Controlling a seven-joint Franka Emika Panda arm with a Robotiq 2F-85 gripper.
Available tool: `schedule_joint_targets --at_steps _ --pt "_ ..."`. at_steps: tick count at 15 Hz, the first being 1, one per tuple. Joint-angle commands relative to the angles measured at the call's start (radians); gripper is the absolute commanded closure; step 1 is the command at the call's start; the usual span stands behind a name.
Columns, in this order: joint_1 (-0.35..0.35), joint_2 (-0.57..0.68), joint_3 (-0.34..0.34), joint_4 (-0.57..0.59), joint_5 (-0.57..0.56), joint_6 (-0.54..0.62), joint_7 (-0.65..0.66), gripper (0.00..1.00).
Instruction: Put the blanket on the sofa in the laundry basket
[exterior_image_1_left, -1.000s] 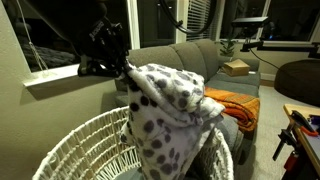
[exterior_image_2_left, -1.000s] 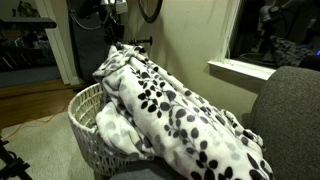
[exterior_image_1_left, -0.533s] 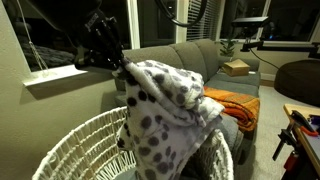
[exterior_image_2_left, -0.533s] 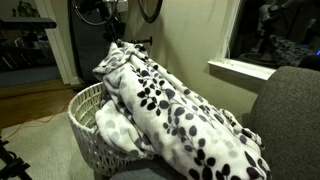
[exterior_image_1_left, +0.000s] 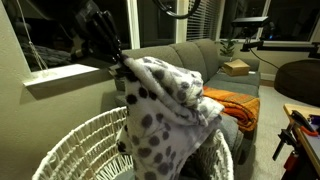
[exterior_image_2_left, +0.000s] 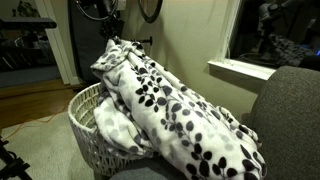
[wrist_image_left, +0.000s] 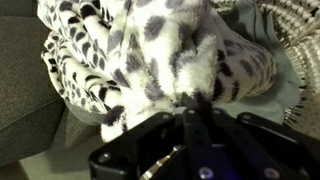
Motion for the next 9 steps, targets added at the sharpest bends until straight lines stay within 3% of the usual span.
schedule_joint_targets --at_steps 1,9 --pt "0.015 0.009 0.029 0.064 0.035 -0.052 -0.066 0.98" --pt "0.020 0.020 0.055 0.101 0.062 -0.087 -0.159 0.98"
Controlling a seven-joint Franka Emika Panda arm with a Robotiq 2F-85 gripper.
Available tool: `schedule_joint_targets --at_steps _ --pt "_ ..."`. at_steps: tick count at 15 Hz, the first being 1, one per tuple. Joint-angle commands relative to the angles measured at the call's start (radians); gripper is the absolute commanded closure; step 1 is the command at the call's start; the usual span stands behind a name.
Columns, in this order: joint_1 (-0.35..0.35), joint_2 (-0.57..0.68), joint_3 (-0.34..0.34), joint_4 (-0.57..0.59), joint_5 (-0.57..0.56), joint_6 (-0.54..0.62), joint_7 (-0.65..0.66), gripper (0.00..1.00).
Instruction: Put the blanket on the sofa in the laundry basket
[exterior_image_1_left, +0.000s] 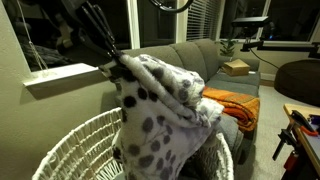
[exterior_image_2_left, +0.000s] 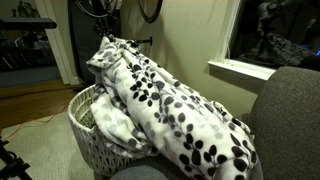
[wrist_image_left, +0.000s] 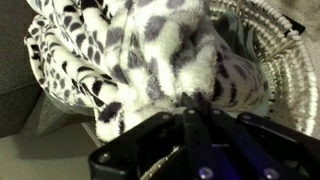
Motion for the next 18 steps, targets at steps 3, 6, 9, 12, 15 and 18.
schedule_joint_targets --at_steps 3,6,9,12,15,18 --pt "0.025 0.030 0.020 0.091 0.037 -0.067 -0.052 0.98" --pt "0.035 0.051 0.021 0.122 0.039 -0.088 -0.065 0.98" --pt "0.043 0.071 0.019 0.149 0.038 -0.100 -0.067 0.98" --pt "0.049 0.083 0.001 0.162 0.025 -0.113 -0.027 0.70" --pt "0.039 0.071 -0.015 0.139 -0.003 -0.085 0.075 0.52" --pt "0.030 0.053 -0.041 0.111 -0.019 -0.073 0.189 0.32"
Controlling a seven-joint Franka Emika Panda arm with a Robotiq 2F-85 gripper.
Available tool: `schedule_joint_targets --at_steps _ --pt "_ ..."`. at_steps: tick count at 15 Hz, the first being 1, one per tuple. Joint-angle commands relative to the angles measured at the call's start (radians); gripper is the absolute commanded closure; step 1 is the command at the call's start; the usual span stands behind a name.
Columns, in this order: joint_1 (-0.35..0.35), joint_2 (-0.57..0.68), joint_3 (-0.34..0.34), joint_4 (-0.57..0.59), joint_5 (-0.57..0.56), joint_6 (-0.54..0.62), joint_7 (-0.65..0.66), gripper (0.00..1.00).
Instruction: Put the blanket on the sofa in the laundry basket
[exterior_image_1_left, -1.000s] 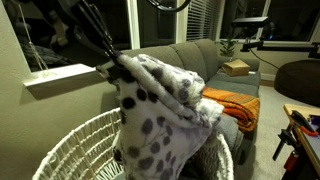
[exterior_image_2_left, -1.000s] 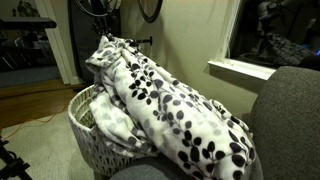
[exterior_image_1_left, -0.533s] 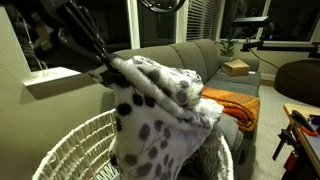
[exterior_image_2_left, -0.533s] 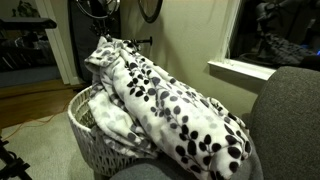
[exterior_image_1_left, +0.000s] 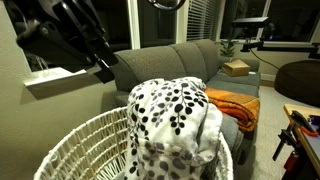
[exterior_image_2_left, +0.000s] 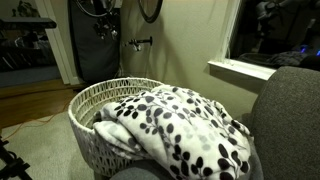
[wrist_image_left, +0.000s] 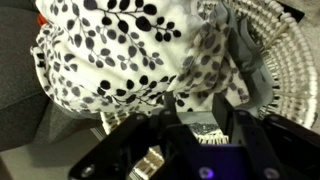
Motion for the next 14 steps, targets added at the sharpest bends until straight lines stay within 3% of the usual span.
schedule_joint_targets --at_steps 1,5,14 --pt "0.003 -0.028 -0.040 -0.032 -0.022 -0.003 0.138 0.26" --pt "-0.016 -0.041 -0.086 -0.069 -0.017 0.003 0.254 0.02" --pt "-0.133 -0.115 -0.149 -0.248 0.012 0.033 0.304 0.00"
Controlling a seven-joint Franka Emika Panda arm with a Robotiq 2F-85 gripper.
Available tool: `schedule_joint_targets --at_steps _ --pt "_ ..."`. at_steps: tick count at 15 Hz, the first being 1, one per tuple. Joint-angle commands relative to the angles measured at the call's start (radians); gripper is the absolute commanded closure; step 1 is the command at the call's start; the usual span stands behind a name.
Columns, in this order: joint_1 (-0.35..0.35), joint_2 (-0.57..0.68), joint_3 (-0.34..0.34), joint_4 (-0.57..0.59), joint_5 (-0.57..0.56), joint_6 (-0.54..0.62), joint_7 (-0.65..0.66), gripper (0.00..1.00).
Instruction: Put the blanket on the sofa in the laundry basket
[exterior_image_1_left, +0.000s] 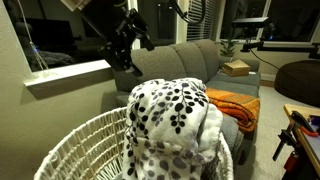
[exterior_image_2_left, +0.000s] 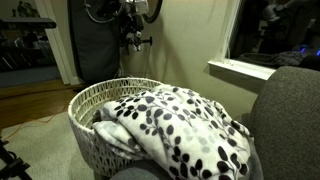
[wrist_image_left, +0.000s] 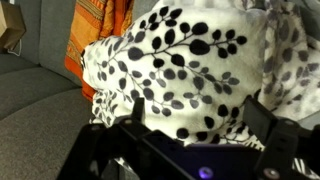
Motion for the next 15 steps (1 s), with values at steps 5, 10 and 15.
schedule_joint_targets --at_steps 5,10,15 --pt "-0.117 -0.159 -0.026 -0.267 0.041 0.053 0.027 0.00" --pt "-0.201 -0.229 -0.042 -0.407 0.113 0.137 0.048 0.00" --pt "-0.250 -0.267 -0.072 -0.522 0.192 0.279 0.136 0.00"
